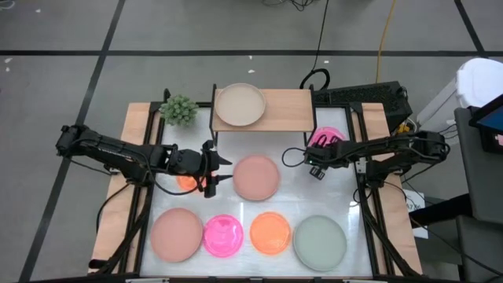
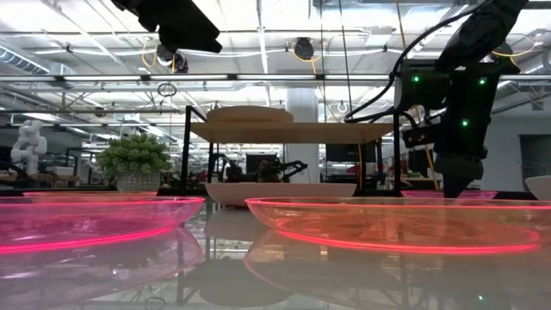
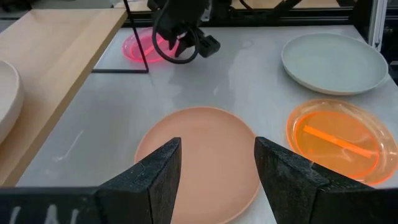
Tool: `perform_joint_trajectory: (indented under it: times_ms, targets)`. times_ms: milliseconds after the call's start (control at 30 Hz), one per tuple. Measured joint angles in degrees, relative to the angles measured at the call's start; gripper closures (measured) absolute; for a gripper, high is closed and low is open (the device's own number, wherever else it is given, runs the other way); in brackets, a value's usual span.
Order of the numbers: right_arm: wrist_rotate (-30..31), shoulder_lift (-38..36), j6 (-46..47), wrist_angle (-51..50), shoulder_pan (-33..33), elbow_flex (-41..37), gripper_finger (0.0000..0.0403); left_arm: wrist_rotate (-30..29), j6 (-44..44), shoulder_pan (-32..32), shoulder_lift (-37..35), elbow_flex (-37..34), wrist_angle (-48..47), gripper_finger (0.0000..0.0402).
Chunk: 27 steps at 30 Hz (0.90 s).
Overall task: Place and stack plates onto a shelf
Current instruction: Put the top pink plate on the shelf
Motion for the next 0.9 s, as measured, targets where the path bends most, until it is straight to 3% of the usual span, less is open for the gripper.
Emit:
perform_joint_trajectory:
  times_ms: [267, 900]
  targets:
    - [-0.09, 0.04, -1.6, 1.44, -0.02, -0.04, 0.0396, 0.0, -0.01, 0.0, 0.0, 0.0, 0.01, 0.0192]
    - [-1.92, -1.5, 3.7, -2.32, 1.79, 2.5, 0.0403, 0.01, 1.25, 0.0, 0.0, 0.0, -0.15, 0.0192]
